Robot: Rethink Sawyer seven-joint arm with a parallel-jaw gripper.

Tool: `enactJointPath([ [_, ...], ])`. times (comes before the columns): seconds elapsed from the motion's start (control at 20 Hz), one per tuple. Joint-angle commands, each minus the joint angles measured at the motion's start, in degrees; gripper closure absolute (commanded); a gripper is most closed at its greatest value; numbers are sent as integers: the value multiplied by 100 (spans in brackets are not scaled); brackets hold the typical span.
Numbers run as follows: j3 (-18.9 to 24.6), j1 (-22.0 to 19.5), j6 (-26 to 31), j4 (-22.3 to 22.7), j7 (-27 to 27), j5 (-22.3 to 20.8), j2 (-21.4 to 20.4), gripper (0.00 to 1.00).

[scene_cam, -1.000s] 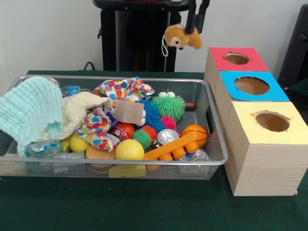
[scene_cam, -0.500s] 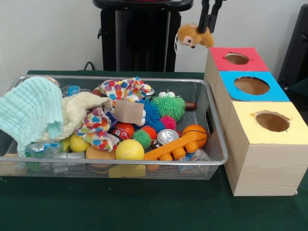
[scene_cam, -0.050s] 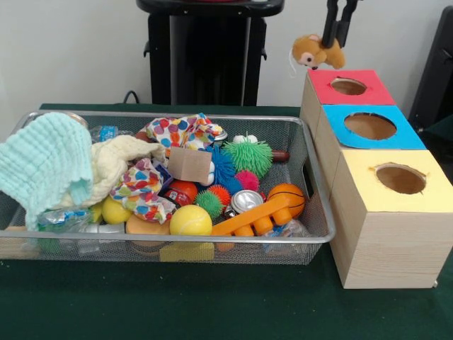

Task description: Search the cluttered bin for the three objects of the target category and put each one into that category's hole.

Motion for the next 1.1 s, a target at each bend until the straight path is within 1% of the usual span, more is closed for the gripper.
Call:
enactJointPath([
  [0.05,-59,78,124,479,1339,457,131,100],
  [0.35,-177,200,72,635,1249,562,61,100],
  [0.55,-335,348,-37,766,1244,434,32,100],
  [1.1,-671,575,-179,1012,1201,324,-10,100],
])
